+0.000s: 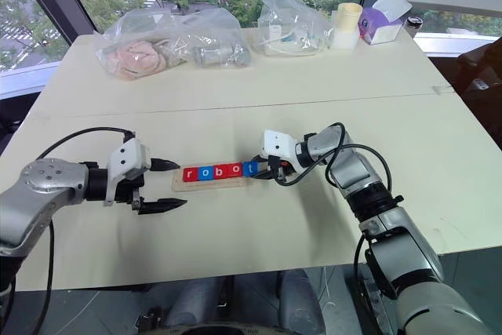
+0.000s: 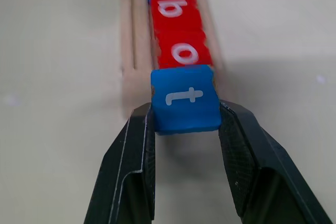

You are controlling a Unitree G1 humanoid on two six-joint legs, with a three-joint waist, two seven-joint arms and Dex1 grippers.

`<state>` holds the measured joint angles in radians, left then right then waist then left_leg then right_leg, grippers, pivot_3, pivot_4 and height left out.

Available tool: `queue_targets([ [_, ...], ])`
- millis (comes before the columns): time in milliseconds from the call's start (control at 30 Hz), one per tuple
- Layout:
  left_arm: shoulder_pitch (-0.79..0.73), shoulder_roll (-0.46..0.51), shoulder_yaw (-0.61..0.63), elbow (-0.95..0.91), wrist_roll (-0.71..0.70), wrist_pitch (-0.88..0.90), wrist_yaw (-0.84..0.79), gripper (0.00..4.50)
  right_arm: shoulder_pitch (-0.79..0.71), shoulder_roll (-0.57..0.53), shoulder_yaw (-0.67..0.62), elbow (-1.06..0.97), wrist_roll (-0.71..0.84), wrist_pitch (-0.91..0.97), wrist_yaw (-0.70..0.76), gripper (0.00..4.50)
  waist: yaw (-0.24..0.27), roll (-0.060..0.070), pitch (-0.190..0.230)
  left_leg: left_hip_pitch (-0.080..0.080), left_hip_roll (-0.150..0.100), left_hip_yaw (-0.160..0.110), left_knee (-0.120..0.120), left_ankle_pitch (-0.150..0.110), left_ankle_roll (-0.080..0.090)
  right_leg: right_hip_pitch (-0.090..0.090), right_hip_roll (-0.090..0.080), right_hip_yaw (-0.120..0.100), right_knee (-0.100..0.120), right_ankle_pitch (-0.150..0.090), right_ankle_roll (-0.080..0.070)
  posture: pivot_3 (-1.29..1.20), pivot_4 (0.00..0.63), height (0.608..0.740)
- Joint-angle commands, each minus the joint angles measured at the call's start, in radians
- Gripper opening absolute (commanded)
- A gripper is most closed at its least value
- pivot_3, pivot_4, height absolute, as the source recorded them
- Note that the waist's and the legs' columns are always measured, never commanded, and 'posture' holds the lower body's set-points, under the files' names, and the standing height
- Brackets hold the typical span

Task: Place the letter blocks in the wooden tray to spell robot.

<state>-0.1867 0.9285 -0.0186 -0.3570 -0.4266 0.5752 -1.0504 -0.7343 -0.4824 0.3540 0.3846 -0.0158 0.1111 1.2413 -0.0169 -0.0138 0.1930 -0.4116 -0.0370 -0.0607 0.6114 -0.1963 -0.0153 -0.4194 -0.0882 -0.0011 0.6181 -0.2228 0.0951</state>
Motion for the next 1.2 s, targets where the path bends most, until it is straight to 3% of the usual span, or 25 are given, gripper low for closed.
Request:
queue_targets([
  [33, -0.002, -0.003, 0.026, -0.030, -0.010, 0.003, 0.013, 4.50, -0.039, 0.013, -0.002, 0.024, -0.004, -0.036, 0.001, 1.12, 0.000, 0.000, 0.000, 0.000, 0.000, 0.000, 0.000, 0.000, 0.000, 0.000, 0.000, 0.000, 0.000, 0.000, 0.000, 0.00, 0.150, 0.734],
  [400, -0.004, -0.029, 0.014, -0.024, -0.005, -0.001, 0.030, 4.50, -0.051, 0.034, 0.004, 0.022, 0.016, 0.004, 0.086, 1.12, 0.000, 0.000, 0.000, 0.000, 0.000, 0.000, 0.000, 0.000, 0.000, 0.000, 0.000, 0.000, 0.001, 0.000, 0.000, 0.00, 0.150, 0.734],
  [1100, 0.001, -0.050, 0.008, -0.036, -0.001, 0.000, 0.053, 4.50, -0.074, 0.089, 0.022, 0.104, -0.022, -0.048, 0.038, 1.12, -0.001, 0.000, 0.000, 0.000, 0.000, 0.000, 0.000, 0.000, 0.000, 0.000, 0.000, 0.000, 0.001, 0.000, 0.000, 0.00, 0.150, 0.734],
  [1200, -0.003, -0.052, 0.004, -0.030, 0.003, -0.004, 0.053, 4.50, -0.082, 0.101, 0.001, 0.106, -0.012, -0.032, 0.013, 2.62, -0.001, 0.000, 0.000, 0.000, 0.000, 0.000, 0.000, 0.000, 0.000, 0.000, 0.000, 0.000, 0.001, 0.000, 0.000, 0.00, 0.150, 0.734],
])
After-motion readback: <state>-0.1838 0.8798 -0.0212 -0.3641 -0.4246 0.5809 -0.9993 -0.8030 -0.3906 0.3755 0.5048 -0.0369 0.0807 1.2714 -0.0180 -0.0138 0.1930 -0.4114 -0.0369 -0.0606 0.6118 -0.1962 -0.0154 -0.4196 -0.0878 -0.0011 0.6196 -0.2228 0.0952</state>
